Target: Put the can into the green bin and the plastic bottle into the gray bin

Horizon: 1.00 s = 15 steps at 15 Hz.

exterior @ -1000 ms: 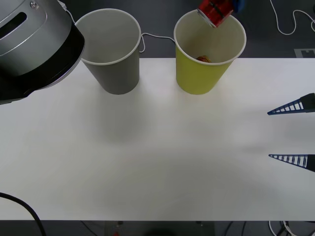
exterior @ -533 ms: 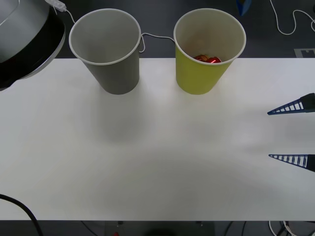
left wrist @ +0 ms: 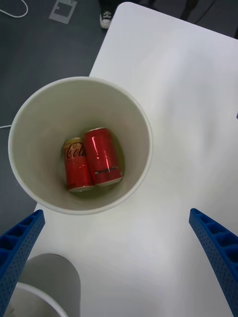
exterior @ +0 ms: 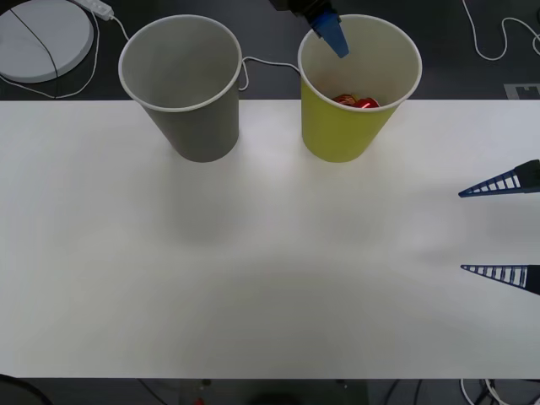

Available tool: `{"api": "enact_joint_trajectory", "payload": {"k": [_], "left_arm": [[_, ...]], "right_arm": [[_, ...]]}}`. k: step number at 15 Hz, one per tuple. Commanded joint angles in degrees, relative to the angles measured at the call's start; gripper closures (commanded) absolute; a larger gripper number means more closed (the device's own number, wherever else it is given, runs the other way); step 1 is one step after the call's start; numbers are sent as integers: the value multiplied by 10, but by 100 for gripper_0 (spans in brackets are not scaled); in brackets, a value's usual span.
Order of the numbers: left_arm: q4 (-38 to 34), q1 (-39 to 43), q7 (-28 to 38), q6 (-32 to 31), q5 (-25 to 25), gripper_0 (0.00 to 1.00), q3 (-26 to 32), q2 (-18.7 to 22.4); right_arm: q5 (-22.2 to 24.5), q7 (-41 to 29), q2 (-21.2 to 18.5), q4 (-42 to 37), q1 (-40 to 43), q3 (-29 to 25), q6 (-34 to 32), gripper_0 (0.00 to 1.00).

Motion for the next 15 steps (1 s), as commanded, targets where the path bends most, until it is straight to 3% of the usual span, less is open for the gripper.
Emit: {"api": "enact_joint_trajectory", "payload": {"k": [1, 8, 15], "left_arm": [[-69, 71, -43, -41, -3, 0, 65, 36], [-269, 294, -96, -61, 0, 0, 226, 123], [-347, 507, -258, -61, 49, 0, 365, 160]], "right_arm": [[0, 0, 0, 0, 0, 0, 0, 0], [0, 0, 0, 0, 0, 0, 0, 0], [0, 0, 0, 0, 0, 0, 0, 0]]}}
